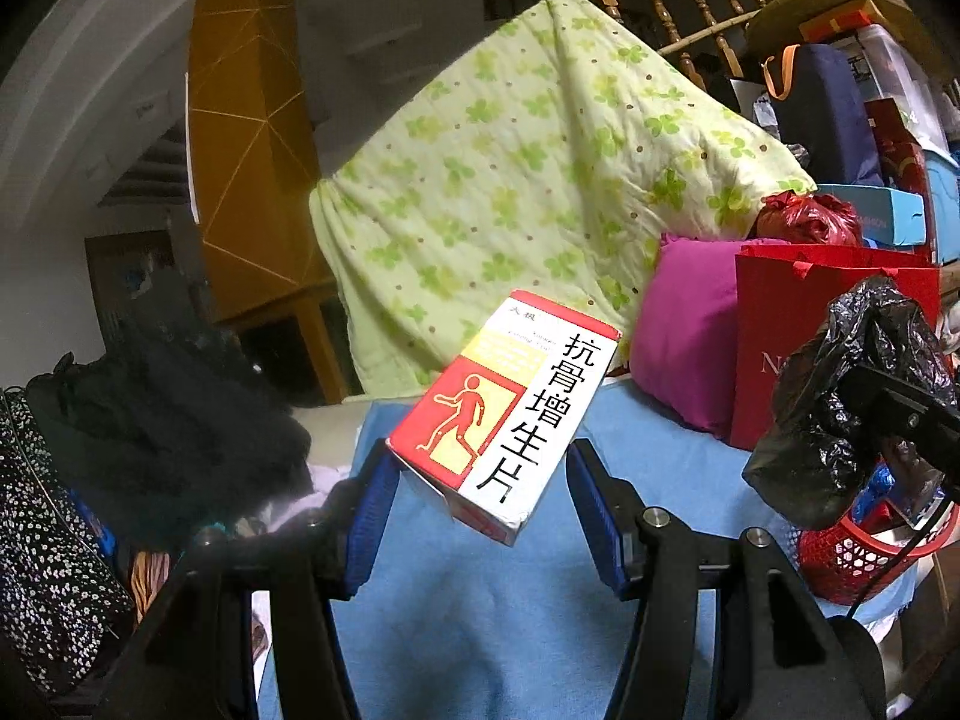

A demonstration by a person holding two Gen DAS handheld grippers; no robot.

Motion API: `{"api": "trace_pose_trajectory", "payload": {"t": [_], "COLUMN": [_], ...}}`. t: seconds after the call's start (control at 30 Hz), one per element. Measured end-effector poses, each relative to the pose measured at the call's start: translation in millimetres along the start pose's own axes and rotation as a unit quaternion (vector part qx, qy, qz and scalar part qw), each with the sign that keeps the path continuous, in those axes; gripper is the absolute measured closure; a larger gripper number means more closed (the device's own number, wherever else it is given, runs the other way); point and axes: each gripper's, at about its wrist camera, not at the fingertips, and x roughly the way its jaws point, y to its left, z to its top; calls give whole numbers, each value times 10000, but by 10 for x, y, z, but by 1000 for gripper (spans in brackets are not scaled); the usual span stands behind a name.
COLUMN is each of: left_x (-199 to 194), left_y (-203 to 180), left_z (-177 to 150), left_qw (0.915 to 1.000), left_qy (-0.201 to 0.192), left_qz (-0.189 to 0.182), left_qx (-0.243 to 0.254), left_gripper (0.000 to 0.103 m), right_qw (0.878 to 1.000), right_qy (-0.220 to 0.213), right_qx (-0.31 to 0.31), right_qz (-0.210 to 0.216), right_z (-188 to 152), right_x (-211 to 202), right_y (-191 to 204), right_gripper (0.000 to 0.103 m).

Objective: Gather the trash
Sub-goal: 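Carry the black bag and red-and-white box toward the red mesh basket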

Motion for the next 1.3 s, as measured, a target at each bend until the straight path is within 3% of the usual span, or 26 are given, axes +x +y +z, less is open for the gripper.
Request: {"api": "trace_pose_trajectory", "payload": {"t": [1.3], "left_x": [-168], "left_y": [-158], "left_z": [-13], "left_qw": [9996], "left_qy": [39], "left_qz": [-173], "left_qx": [205], "left_gripper": [44], "right_qw": [9991], "right_qy": [-238], "right_qx": [330], "right_qz": [-147], "right_z": [-23], "right_x": [-390], "right_y": [-85], "right_gripper": [62]}}
